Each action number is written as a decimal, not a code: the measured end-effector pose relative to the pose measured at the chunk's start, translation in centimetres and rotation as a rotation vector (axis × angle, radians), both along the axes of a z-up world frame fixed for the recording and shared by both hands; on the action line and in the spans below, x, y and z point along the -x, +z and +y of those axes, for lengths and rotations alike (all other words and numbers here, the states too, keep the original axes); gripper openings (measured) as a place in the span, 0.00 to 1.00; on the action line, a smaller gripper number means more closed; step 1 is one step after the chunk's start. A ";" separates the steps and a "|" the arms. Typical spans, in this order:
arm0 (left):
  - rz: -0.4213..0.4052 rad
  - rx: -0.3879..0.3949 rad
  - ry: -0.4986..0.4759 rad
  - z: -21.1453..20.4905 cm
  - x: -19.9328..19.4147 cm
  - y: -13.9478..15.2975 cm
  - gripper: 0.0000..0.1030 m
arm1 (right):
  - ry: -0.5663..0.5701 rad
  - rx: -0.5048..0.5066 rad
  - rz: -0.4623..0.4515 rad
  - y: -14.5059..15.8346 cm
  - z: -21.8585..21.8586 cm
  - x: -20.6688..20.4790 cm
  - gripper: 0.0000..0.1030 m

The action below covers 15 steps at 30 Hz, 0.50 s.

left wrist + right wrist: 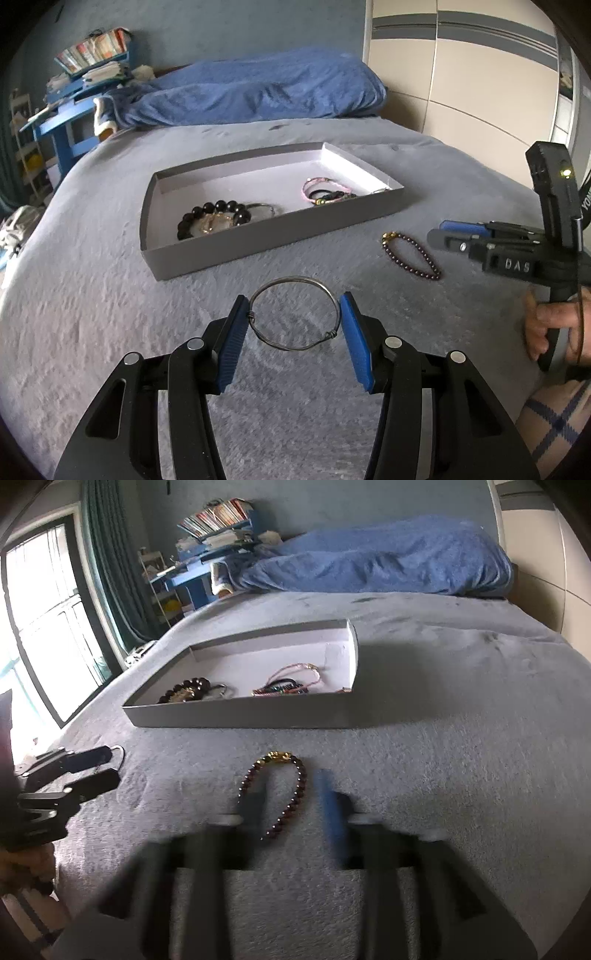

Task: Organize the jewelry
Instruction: 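Carry the silver bangle and red bead bracelet over the tray with both grippers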

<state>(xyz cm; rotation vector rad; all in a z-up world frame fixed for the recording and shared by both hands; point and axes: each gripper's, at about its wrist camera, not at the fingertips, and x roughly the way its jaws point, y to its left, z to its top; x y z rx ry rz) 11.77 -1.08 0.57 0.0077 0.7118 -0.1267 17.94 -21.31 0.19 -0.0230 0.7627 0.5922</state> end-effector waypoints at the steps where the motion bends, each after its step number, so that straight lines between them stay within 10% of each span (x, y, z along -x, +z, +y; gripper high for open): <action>1: -0.002 0.001 -0.001 0.0 0.0 0.1 0.50 | 0.003 0.005 0.005 -0.1 0.1 -0.1 0.48; 15: -0.010 0.014 0.000 0.2 0.0 0.1 0.50 | 0.036 0.159 0.083 -2.1 2.6 -0.8 0.34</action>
